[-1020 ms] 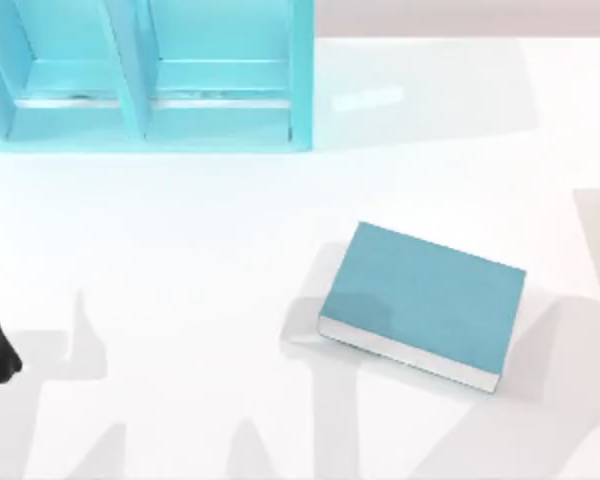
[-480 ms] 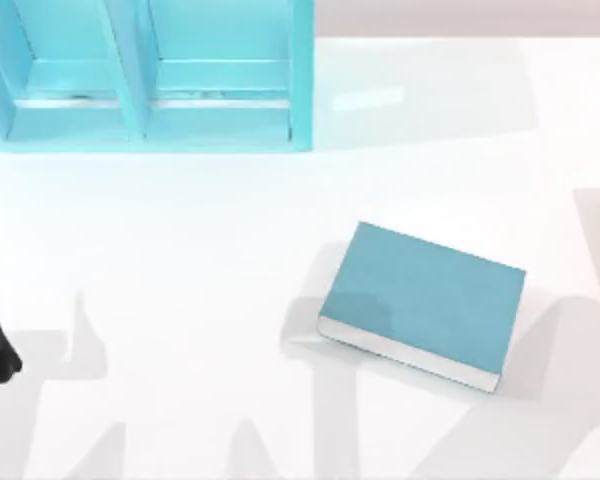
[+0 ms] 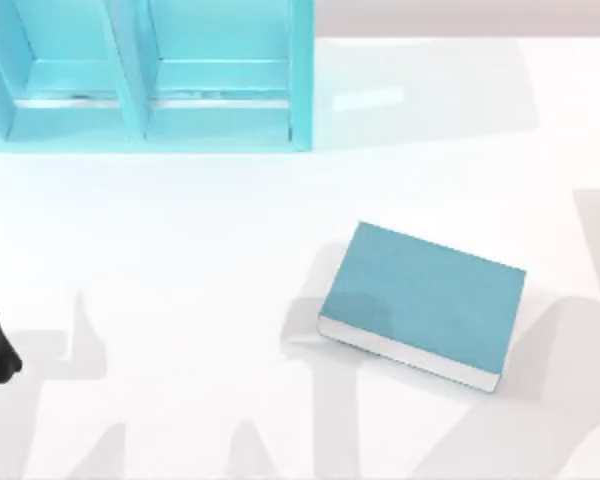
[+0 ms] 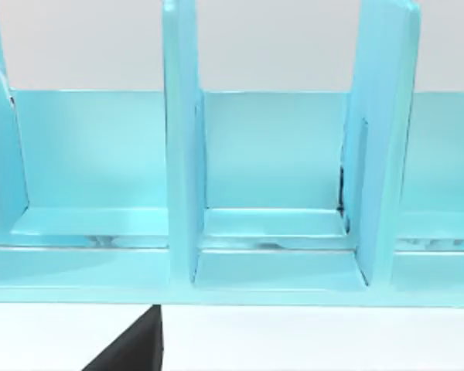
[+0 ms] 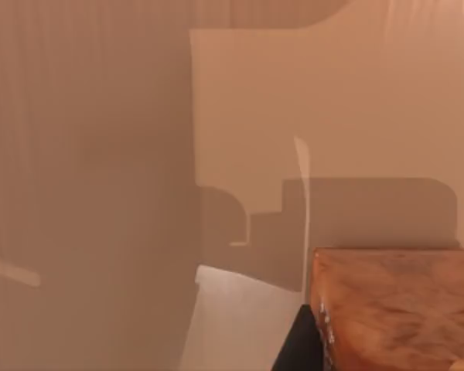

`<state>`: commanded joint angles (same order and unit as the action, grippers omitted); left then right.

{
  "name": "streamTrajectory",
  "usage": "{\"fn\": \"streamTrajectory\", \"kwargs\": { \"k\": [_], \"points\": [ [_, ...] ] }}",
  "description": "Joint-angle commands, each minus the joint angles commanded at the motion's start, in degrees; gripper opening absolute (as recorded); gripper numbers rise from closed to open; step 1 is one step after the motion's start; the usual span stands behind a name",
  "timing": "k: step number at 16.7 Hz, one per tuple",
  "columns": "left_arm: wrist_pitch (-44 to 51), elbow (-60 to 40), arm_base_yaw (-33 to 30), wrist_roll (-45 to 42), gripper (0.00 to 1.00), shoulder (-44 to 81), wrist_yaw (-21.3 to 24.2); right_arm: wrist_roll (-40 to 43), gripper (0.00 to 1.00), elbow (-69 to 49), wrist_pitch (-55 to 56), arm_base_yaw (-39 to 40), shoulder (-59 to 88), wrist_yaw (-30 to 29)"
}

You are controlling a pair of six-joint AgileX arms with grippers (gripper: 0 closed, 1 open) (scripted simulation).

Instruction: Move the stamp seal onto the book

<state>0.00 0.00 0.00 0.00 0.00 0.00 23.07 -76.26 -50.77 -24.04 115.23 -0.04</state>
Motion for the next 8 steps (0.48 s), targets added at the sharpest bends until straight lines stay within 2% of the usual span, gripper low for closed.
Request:
{"fn": "streamTrajectory", "kwargs": {
  "k": [8],
  "points": [
    [0.0,0.0,0.0,0.0,1.0,0.0,0.0,-2.2,0.0,-2.7,-3.7,0.9,-2.1,1.4]
  ]
}}
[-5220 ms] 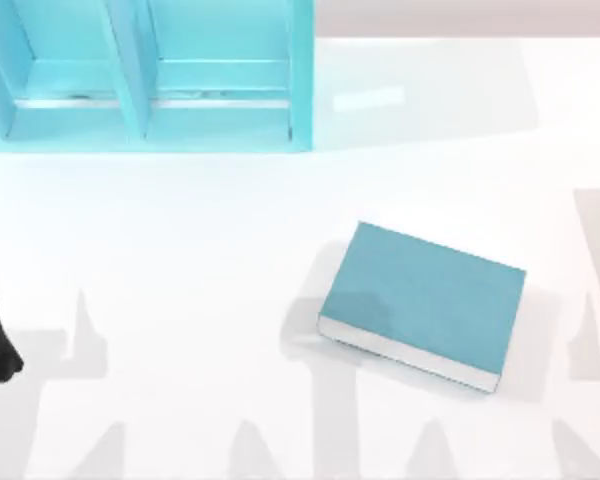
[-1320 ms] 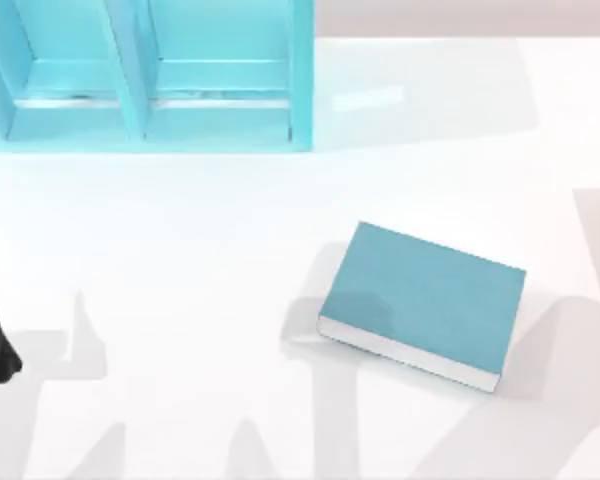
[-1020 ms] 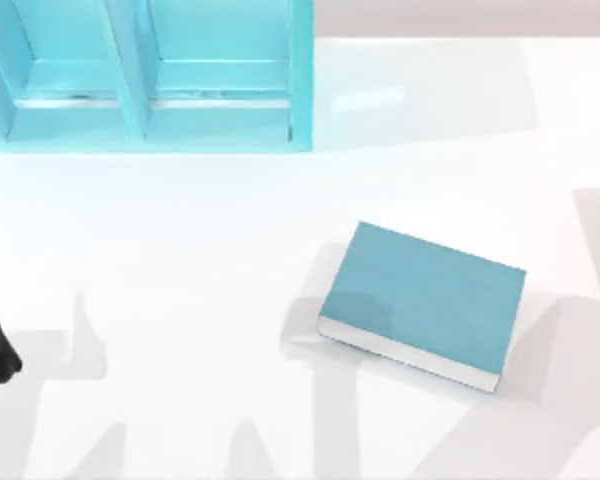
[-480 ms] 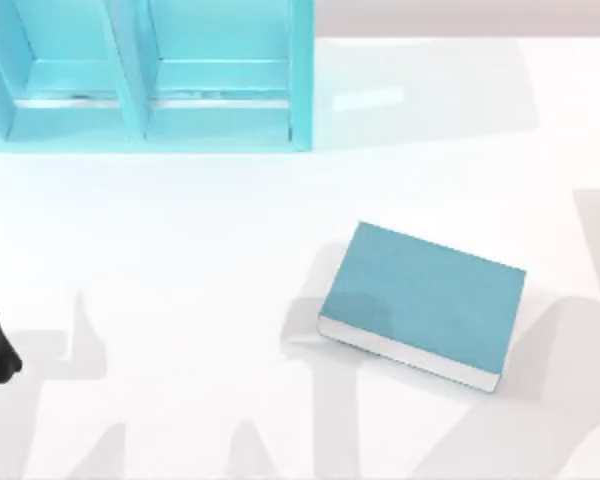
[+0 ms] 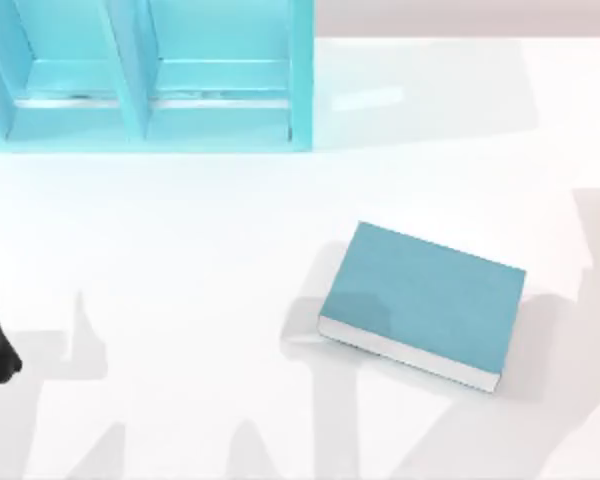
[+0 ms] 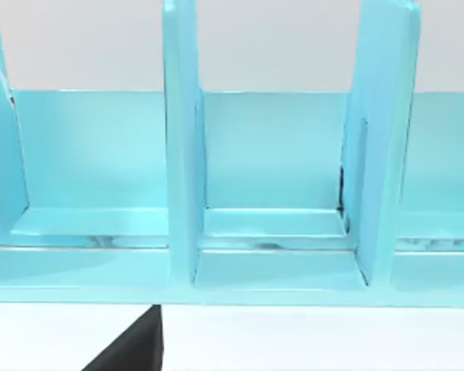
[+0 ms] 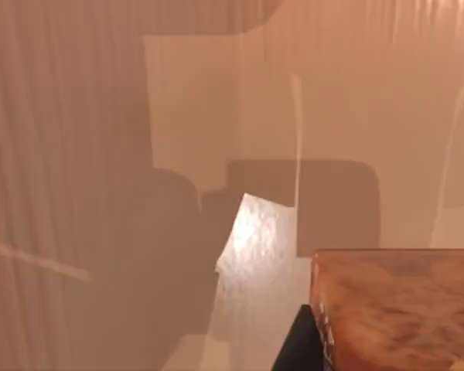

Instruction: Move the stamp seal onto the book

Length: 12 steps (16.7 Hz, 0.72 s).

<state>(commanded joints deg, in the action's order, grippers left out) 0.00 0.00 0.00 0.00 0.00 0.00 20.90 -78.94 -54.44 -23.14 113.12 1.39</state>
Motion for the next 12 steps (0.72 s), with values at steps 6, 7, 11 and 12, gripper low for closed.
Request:
{"fn": "streamTrajectory", "kwargs": {
  "k": [6,7,11,12],
  "points": [
    [0.0,0.0,0.0,0.0,1.0,0.0,0.0,-10.2,0.0,-9.3,-14.3,10.0,-6.4,3.4],
    [0.0,0.0,0.0,0.0,1.0,0.0,0.0,-12.3,0.0,-10.8,-16.7,12.2,-7.2,3.1],
    [0.0,0.0,0.0,0.0,1.0,0.0,0.0,-19.3,0.0,-15.0,-24.4,19.9,-9.4,0.1],
    [0.0,0.0,0.0,0.0,1.0,0.0,0.0,-20.4,0.0,-15.5,-25.7,21.3,-9.7,-0.6]
  ]
}}
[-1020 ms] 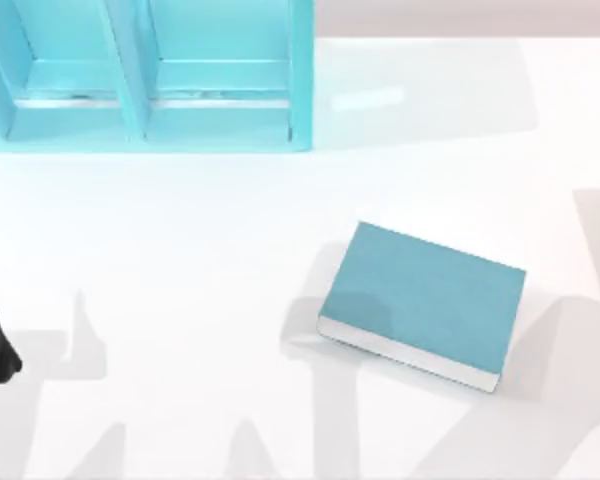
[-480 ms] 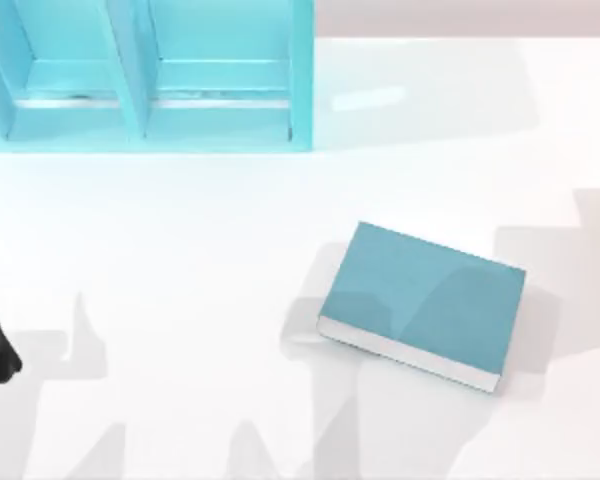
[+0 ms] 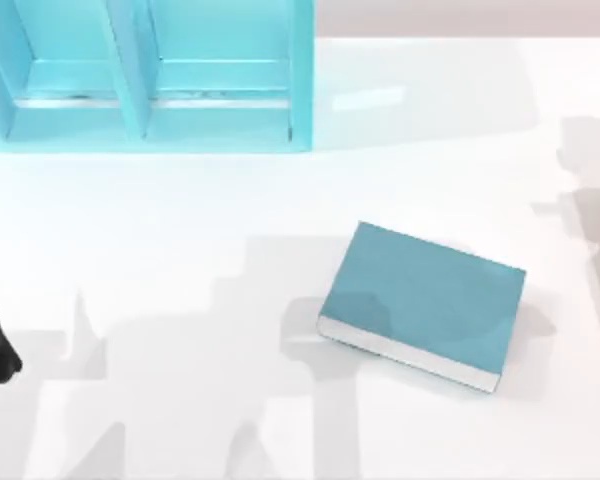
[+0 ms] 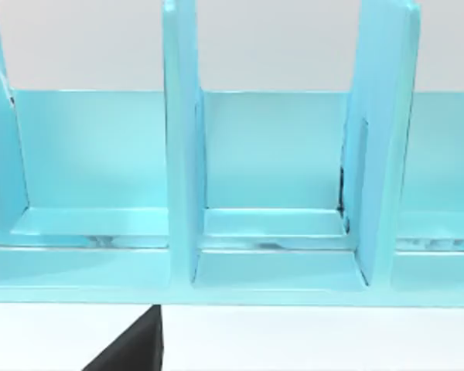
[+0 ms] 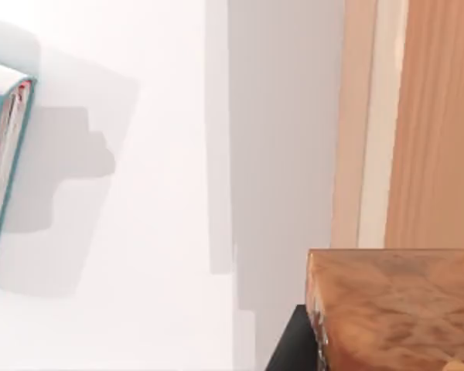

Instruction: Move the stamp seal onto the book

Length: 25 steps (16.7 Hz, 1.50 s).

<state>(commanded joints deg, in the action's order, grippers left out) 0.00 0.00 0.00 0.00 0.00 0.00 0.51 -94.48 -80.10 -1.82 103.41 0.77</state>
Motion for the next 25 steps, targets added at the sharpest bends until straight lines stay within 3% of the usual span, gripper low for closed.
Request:
{"fn": "streamTrajectory", "kwargs": {
  "k": [9,19,25],
  "points": [
    [0.0,0.0,0.0,0.0,1.0,0.0,0.0,-3.4,0.0,-0.6,0.1,3.6,1.8,-0.8],
    [0.0,0.0,0.0,0.0,1.0,0.0,0.0,-31.5,0.0,-1.1,10.8,31.4,13.0,-1.2],
    [0.0,0.0,0.0,0.0,1.0,0.0,0.0,-34.1,0.0,-1.0,12.8,33.7,14.6,-1.1]
  ]
}}
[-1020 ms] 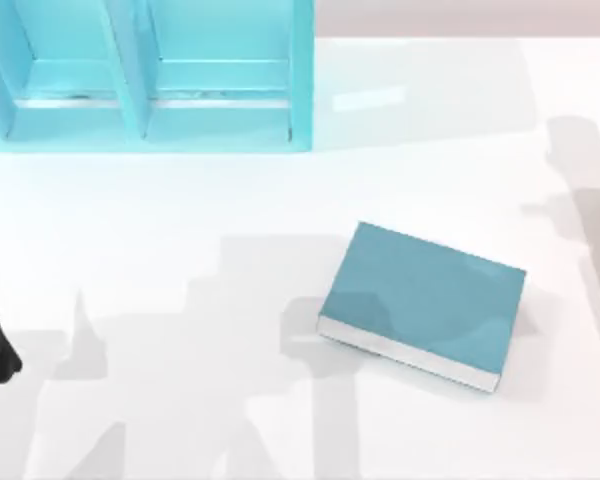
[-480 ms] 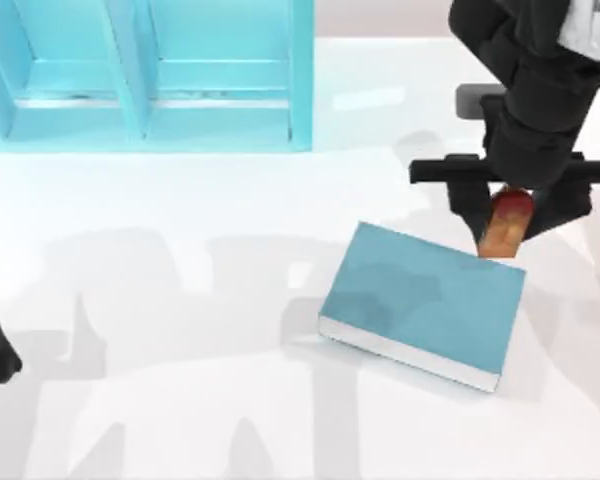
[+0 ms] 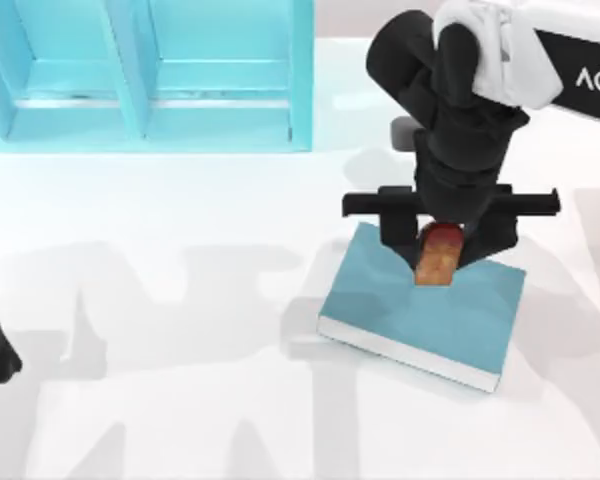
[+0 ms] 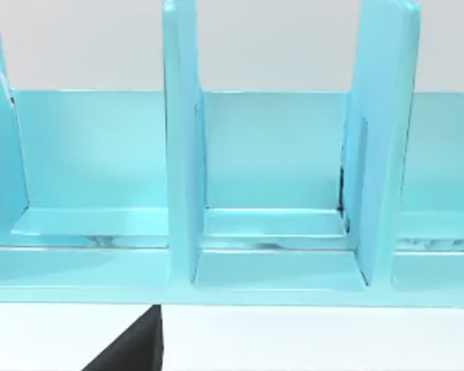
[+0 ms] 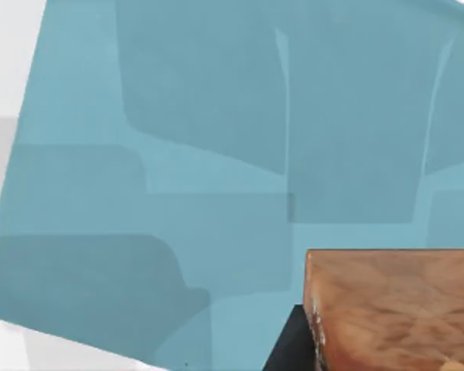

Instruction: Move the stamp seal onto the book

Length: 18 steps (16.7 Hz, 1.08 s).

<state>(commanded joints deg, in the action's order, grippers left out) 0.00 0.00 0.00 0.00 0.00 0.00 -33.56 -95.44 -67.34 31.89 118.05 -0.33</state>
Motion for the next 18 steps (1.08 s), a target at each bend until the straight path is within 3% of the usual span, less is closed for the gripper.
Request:
{"fn": "streamTrajectory", "kwargs": {
  "k": [9,18],
  "points": [
    [0.0,0.0,0.0,0.0,1.0,0.0,0.0,0.1,0.0,-0.9,-0.9,0.2,0.0,-0.2],
    [0.0,0.0,0.0,0.0,1.0,0.0,0.0,0.1,0.68,-0.9,-0.9,0.2,0.0,-0.2]
  ]
}}
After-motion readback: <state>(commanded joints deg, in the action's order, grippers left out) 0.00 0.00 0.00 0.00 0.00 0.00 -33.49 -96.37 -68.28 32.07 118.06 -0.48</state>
